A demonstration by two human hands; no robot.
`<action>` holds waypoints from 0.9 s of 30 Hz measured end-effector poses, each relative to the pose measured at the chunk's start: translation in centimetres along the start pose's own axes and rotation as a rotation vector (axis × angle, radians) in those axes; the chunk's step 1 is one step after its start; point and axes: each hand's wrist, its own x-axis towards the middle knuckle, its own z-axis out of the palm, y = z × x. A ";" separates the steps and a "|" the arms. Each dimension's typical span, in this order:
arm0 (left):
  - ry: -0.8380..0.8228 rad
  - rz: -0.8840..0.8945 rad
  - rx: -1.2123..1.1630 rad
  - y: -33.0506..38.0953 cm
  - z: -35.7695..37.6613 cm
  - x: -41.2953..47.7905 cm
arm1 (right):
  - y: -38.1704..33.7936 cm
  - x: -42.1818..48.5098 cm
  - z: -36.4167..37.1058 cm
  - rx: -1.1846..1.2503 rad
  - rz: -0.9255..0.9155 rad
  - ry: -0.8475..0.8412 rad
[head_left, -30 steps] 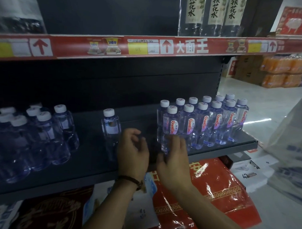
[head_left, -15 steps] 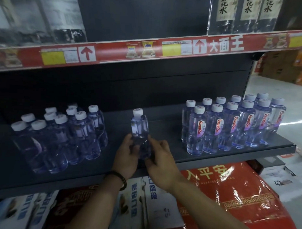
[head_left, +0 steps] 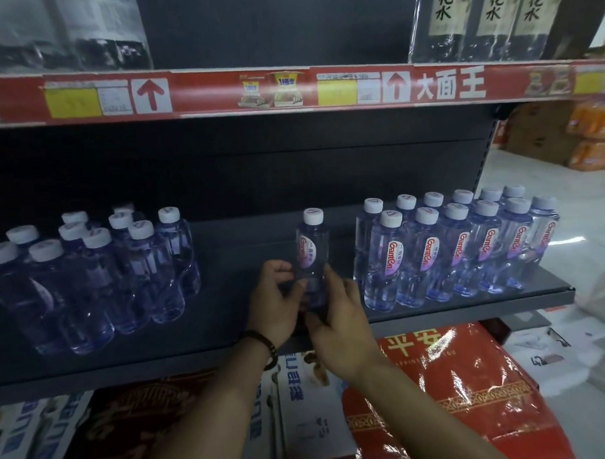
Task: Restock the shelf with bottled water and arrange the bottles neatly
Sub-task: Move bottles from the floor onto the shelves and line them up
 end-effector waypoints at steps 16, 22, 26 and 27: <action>0.010 0.034 0.059 1.0 5.8 2.2 | 2.9 1.5 -2.6 0.344 0.229 -0.086; 0.001 0.030 0.076 0.7 6.3 2.7 | 3.4 1.5 -2.2 0.458 0.238 -0.125; -0.017 0.011 0.040 0.8 6.4 2.7 | 2.9 1.3 -2.8 0.464 0.214 -0.101; -0.024 0.003 0.034 0.9 6.4 2.7 | 2.6 1.2 -3.0 0.449 0.207 -0.087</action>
